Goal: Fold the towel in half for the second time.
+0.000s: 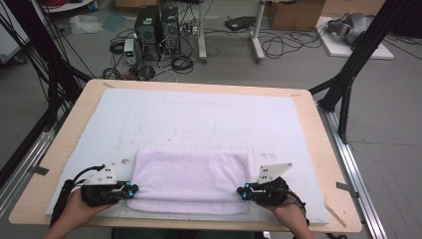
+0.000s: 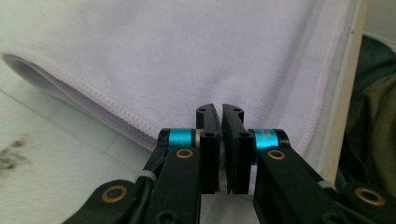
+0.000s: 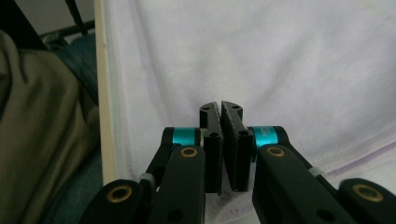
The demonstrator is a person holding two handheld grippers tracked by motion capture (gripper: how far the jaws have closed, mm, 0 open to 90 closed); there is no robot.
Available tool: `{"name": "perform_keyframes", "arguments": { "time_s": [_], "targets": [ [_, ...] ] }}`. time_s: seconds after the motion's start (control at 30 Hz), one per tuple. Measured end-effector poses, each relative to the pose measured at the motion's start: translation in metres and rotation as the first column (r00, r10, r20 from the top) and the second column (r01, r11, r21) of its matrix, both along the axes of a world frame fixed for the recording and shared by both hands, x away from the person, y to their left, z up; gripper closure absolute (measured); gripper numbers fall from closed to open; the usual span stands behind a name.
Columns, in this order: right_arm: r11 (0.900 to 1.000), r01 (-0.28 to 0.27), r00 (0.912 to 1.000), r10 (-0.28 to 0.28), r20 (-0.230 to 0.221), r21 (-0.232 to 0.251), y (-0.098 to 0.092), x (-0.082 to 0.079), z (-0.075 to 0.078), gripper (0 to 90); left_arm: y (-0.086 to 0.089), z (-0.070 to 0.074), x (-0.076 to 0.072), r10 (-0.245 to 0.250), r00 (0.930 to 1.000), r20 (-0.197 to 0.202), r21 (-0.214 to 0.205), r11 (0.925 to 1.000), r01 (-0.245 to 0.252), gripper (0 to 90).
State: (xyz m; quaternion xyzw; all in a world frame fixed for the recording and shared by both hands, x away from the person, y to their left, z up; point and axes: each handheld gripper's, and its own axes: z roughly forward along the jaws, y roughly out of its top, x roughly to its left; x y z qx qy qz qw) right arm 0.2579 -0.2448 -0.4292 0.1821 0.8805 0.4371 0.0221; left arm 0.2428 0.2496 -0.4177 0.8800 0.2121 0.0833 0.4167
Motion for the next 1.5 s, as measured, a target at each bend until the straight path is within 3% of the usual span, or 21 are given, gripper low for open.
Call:
{"name": "perform_keyframes", "arguments": {
  "time_s": [0.1,0.17,0.27,0.33,0.4,0.47,0.57,0.7,0.87,1.13,1.27,1.33,1.43,1.5],
  "targets": [
    [0.9994,0.000,0.9996,-0.001,0.030,0.035,-0.003,-0.003,0.016,87.2,0.004,0.016,-0.004,0.004,0.9996,0.028,-0.028,0.9996,-0.003,85.5],
    [0.9987,-0.003,0.9990,0.001,0.044,0.051,-0.005,-0.006,0.026,87.2,0.006,0.024,-0.008,0.000,0.9989,0.046,-0.025,0.9997,0.001,85.5],
    [0.9982,-0.021,0.9983,0.018,0.056,0.056,-0.006,-0.014,0.034,87.2,0.006,0.024,-0.019,-0.013,0.9990,0.043,-0.014,0.9998,0.014,85.5],
    [0.9980,-0.035,0.9987,0.033,0.038,0.053,-0.006,-0.021,0.031,87.0,0.007,0.016,-0.025,-0.029,0.9993,0.025,-0.004,0.9996,0.029,85.4],
    [0.9962,-0.064,0.9977,0.065,-0.019,0.058,-0.004,-0.026,0.020,85.2,0.007,0.004,-0.029,-0.039,0.9992,-0.007,0.006,0.9992,0.039,84.3],
    [0.9972,-0.064,0.9968,0.066,-0.046,0.039,-0.003,-0.028,0.009,80.3,0.008,-0.004,-0.028,-0.030,0.9991,-0.030,0.005,0.9995,0.031,78.3],
    [0.9959,-0.045,0.9976,0.049,-0.048,0.079,-0.005,-0.025,0.008,75.4,0.009,-0.003,-0.022,-0.019,0.9996,-0.023,-0.020,0.9996,0.018,71.6],
    [0.9964,-0.010,1.0000,0.010,-0.001,0.084,-0.008,-0.013,0.018,68.5,0.010,0.004,-0.011,0.014,0.9999,0.001,-0.057,0.9983,-0.014,65.1],
    [0.9925,0.061,0.9979,-0.063,0.016,0.106,-0.010,0.011,0.020,63.9,0.006,0.004,0.008,0.063,0.9975,0.033,-0.083,0.9948,-0.060,60.8],
    [0.9889,0.133,0.9897,-0.136,0.043,0.065,-0.006,0.052,0.018,58.2,0.006,0.012,0.037,0.125,0.9908,0.052,-0.153,0.9813,-0.116,56.2],
    [0.9847,0.146,0.9882,-0.150,0.033,0.095,0.001,0.067,0.017,58.0,-0.002,0.012,0.051,0.142,0.9878,0.065,-0.144,0.9808,-0.131,57.1],
    [0.9866,0.140,0.9889,-0.144,0.037,0.083,0.009,0.073,0.015,59.0,-0.008,0.007,0.059,0.150,0.9871,0.056,-0.137,0.9804,-0.142,59.3],
    [0.9888,0.137,0.9892,-0.140,0.044,0.058,0.018,0.082,0.008,62.4,-0.016,-0.001,0.069,0.158,0.9865,0.042,-0.087,0.9842,-0.154,64.9],
    [0.9898,0.139,0.9898,-0.140,0.028,0.031,0.020,0.086,0.002,64.1,-0.020,-0.006,0.074,0.182,0.9820,0.050,-0.045,0.9826,-0.180,66.6]
  ]
}}
